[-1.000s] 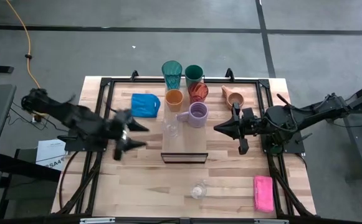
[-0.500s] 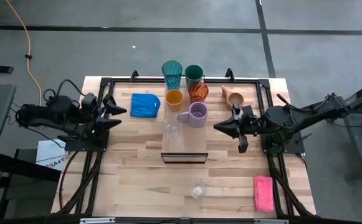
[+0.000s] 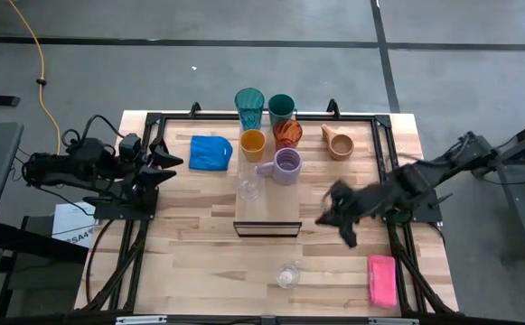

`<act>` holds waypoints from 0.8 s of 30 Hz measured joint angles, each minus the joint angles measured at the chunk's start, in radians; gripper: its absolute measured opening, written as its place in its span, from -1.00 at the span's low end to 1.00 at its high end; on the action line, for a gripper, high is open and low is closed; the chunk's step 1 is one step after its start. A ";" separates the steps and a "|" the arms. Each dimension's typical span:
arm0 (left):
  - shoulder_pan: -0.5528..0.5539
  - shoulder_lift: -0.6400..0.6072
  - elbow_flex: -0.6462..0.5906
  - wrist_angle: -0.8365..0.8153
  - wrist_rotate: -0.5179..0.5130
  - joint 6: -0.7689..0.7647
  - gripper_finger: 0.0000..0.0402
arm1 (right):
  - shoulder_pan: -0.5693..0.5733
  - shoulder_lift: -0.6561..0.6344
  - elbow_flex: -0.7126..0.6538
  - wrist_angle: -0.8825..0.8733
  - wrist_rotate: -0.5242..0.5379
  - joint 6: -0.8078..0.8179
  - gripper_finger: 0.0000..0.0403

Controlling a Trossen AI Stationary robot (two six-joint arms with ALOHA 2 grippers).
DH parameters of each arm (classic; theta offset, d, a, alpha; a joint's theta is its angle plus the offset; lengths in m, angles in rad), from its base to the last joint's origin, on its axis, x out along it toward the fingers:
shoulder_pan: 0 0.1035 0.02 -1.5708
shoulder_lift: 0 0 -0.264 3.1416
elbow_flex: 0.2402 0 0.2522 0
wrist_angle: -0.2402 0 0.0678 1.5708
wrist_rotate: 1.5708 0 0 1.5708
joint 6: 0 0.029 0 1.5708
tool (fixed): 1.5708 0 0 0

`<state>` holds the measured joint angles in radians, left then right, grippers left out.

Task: Stack small to large cups/mugs on shelf
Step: Put the transparent mug on the shelf

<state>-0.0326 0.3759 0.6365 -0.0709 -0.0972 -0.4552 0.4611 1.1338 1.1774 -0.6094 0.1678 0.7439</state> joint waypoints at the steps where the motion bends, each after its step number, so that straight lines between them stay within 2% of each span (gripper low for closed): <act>1: 0.000 0.000 0.000 0.003 -0.004 -0.002 -0.01 | 0.018 0.037 0.029 -0.054 -0.025 0.037 -0.98; 4: 0.000 0.000 0.000 0.006 -0.030 -0.002 0.00 | 0.070 0.151 0.092 -0.182 -0.104 0.163 -0.88; 7: 0.000 0.000 0.000 0.006 -0.035 0.002 0.00 | 0.111 0.244 0.114 -0.222 -0.171 0.284 -0.66; 12: 0.000 0.000 0.000 0.005 -0.053 0.002 -0.01 | 0.139 0.374 0.114 -0.237 -0.197 0.689 -0.19; 15: 0.000 0.000 0.000 0.004 -0.053 0.002 -0.01 | 0.138 0.446 0.114 -0.222 -0.199 0.906 -0.01; 19: 0.000 0.000 0.000 0.001 -0.053 0.003 -0.01 | 0.142 0.535 0.114 -0.127 -0.190 1.089 0.07; 24: 0.000 0.000 0.001 -0.005 -0.055 0.004 -0.01 | 0.142 0.619 0.114 0.010 -0.187 1.208 0.08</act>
<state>-0.0326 0.3759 0.6373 -0.0762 -0.1520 -0.4511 0.6029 1.7527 1.2915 -0.5992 -0.0190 1.9518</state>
